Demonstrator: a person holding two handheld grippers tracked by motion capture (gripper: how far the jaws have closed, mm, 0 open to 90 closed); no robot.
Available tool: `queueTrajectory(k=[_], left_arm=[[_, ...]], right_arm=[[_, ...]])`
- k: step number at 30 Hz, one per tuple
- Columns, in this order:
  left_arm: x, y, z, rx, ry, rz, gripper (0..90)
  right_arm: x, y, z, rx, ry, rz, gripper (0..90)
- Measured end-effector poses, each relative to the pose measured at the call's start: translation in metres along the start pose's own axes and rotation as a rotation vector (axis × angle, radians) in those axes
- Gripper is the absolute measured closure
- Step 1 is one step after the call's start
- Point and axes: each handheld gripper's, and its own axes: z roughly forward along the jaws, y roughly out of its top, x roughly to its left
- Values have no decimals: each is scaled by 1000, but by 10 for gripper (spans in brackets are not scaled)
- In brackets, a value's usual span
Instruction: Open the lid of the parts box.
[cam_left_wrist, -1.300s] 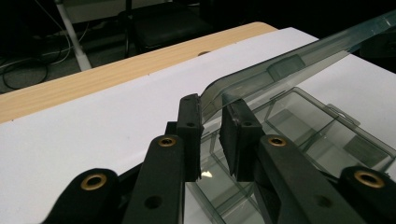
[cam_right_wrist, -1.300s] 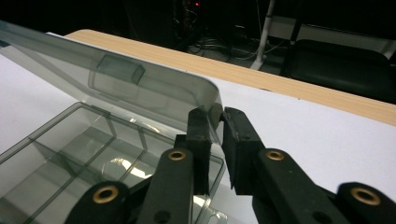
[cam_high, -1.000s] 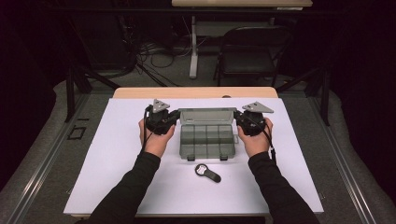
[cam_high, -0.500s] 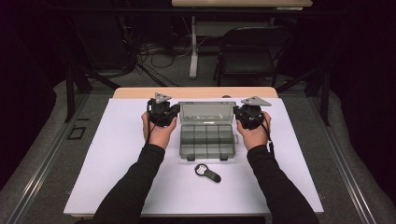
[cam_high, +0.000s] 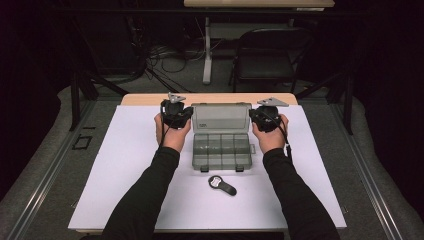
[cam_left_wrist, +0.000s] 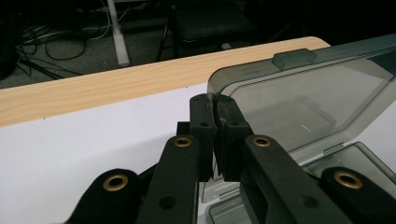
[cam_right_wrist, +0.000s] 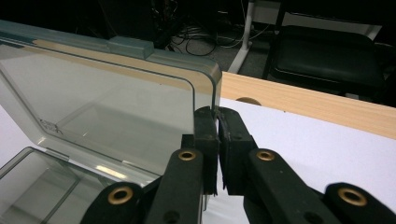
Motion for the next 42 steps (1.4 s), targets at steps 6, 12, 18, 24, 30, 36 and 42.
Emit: queueTrajectory(k=[6,12,18,24,30,36,42], left_arm=[[0,1,3,-3,11,-13,874],[-1,1,3,-3,23,-21,874],[-1,2,5,-2,27,-22,875],[-1,3,7,3,30,-24,877],[0,4,9,2,34,-28,877],[0,4,10,3,35,-28,877],[1,5,11,4,30,-30,877]], right_arm=[[1,-1,1,-7,-6,-14,813],[0,-10,-1,-5,-13,-18,763],[-2,-26,3,16,-11,-15,765],[0,-40,12,50,-16,-20,779],[2,-47,19,65,-14,-10,805],[1,-50,24,63,-18,2,827],[2,-53,29,66,-11,19,847]])
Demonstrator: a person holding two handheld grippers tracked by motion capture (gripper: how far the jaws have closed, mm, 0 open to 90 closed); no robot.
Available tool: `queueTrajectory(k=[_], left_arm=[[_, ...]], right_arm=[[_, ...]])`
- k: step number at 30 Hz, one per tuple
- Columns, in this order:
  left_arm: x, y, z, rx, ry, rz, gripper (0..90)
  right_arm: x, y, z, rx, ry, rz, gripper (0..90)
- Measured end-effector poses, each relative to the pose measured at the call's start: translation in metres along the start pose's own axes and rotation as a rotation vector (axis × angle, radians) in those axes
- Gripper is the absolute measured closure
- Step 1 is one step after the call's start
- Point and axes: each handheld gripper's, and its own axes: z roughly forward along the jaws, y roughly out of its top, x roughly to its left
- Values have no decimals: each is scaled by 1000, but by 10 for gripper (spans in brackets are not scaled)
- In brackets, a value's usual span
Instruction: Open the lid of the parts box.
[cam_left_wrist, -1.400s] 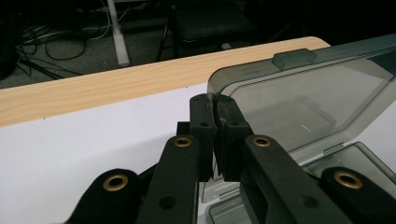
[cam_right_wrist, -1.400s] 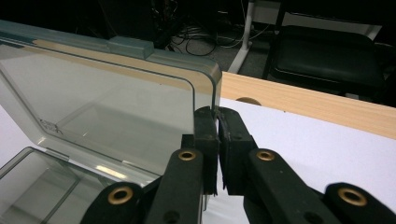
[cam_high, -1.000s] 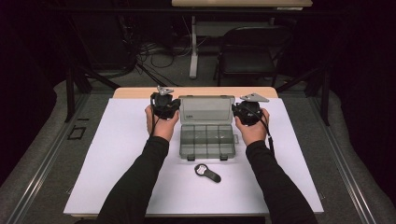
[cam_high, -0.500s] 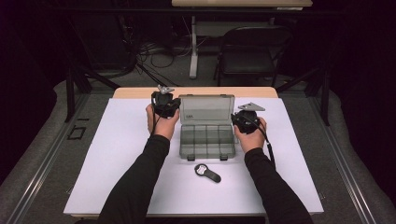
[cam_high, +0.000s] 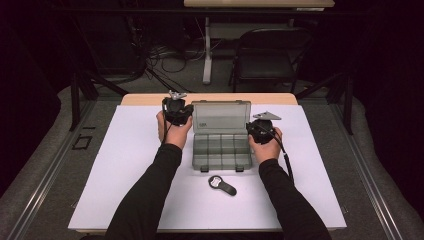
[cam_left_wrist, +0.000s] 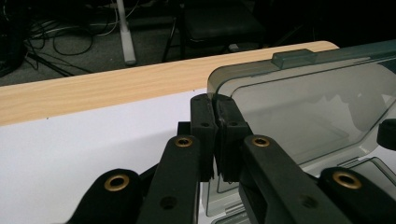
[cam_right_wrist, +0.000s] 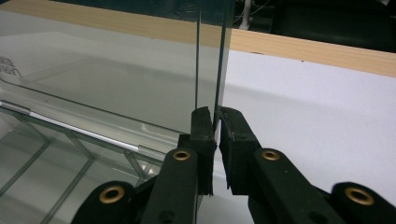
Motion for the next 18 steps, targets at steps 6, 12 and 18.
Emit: queueTrajectory(k=[6,12,18], left_arm=[[0,0,1,-3,3,2,876],[0,0,2,-5,1,6,875],[0,-1,3,-10,2,7,875]], right_arm=[[-1,-1,3,-5,0,19,852],[-2,-2,4,-10,7,43,852],[-4,-3,5,-12,11,62,871]])
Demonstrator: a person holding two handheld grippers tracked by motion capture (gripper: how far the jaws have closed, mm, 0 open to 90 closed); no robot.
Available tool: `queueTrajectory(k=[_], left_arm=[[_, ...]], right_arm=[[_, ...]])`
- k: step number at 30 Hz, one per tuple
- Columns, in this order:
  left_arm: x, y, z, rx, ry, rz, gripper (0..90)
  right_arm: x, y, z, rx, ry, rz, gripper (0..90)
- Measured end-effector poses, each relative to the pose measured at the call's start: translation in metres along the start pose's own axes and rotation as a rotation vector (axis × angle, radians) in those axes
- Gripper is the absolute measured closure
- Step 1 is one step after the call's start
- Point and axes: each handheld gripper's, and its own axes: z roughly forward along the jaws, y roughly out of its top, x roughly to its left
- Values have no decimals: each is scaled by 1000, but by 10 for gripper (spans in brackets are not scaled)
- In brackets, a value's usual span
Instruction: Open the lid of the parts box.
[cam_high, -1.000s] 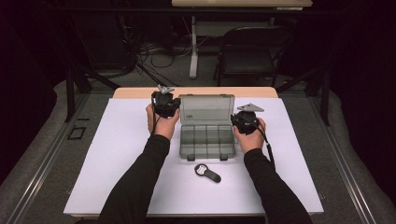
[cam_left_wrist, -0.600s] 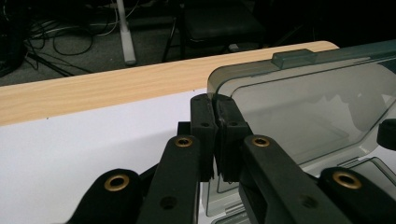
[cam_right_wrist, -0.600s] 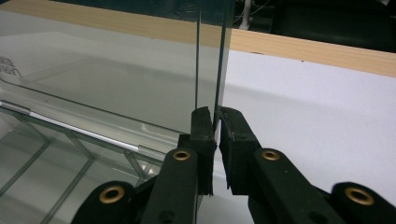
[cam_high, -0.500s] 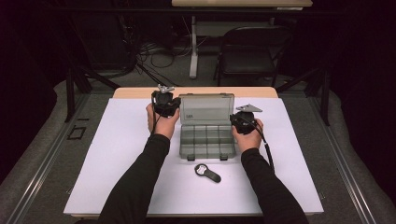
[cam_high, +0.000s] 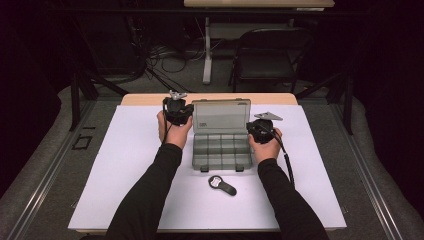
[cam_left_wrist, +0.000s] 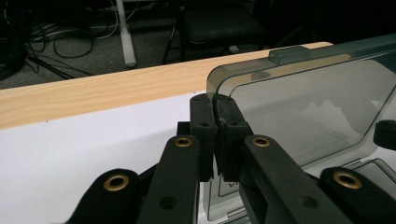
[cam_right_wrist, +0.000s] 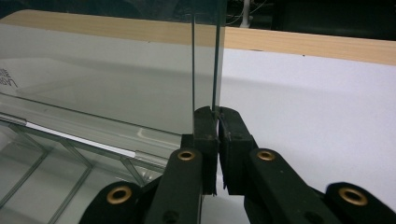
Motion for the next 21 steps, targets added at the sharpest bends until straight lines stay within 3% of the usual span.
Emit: queueTrajectory(k=[15,21], left_arm=[[2,0,1,0,-9,3,859],[2,-2,1,15,-6,4,748]], right_arm=[[-2,0,1,2,8,28,879],[-2,1,2,12,13,36,879]])
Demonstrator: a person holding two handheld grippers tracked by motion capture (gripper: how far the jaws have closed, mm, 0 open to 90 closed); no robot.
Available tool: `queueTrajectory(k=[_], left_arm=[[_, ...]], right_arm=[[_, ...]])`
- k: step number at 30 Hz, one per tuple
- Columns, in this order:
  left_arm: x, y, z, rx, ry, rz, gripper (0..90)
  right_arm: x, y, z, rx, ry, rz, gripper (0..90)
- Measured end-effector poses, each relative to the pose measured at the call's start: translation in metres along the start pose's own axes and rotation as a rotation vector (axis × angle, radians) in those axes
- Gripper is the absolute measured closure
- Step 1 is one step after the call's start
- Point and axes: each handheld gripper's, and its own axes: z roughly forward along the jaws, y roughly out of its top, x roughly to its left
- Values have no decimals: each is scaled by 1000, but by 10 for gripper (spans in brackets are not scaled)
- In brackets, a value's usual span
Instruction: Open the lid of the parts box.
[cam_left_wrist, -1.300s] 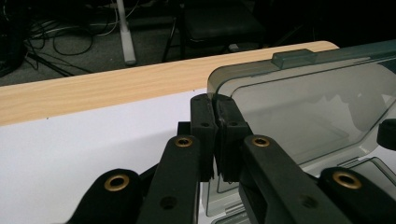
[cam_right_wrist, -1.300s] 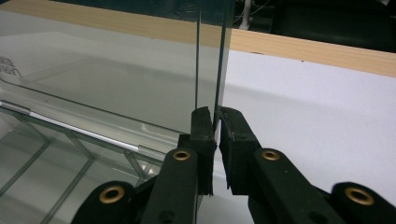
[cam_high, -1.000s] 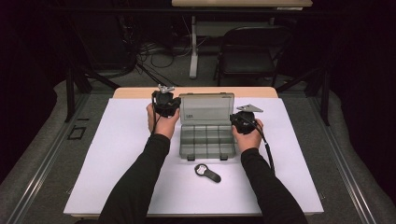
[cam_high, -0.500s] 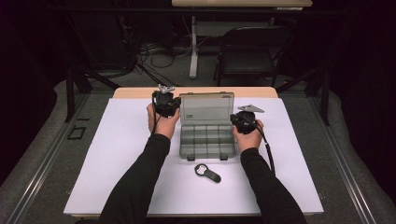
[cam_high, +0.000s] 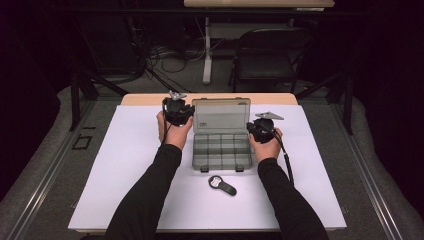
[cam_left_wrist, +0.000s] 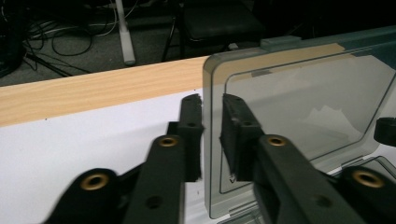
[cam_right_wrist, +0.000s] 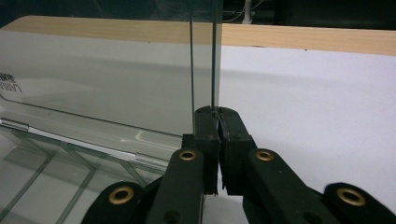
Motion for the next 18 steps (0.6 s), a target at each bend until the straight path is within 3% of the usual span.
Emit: queueTrajectory(k=[4,8,18], left_arm=[[-2,-3,-1,14,-15,18,682],[0,-11,-3,25,-45,3,649],[11,-41,4,136,-81,-16,597]], right_arm=[[0,0,0,4,1,-8,879],[0,1,0,5,1,-17,879],[0,1,0,-1,-3,-21,879]])
